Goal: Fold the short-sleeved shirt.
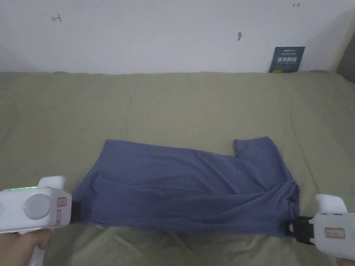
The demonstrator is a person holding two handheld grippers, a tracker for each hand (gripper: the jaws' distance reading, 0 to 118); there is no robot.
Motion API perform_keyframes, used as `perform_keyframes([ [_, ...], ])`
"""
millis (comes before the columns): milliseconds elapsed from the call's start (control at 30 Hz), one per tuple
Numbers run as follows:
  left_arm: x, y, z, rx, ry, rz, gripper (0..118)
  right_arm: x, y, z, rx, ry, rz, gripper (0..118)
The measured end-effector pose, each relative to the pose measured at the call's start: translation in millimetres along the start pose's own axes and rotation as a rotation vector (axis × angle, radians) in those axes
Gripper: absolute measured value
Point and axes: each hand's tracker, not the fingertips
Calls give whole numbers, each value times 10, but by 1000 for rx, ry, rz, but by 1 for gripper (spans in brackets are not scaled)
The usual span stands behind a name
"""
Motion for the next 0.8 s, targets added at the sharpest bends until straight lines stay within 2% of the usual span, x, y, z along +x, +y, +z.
perform_keyframes([
  [267,-107,-911,569,24,-16,79,9,116,-513,260,-36,25,30,13],
  [400,-105,-1315,759,12,-18,69,9,184,-743,373,-46,33,26,13],
  [733,-145,-1345,715,9,-21,92,9,161,-800,379,-64,21,36,15],
  [767,-157,-1345,717,11,-28,98,9,164,-807,387,-69,17,35,19],
  [800,-174,-1342,719,16,-34,107,9,153,-807,387,-75,11,33,34],
])
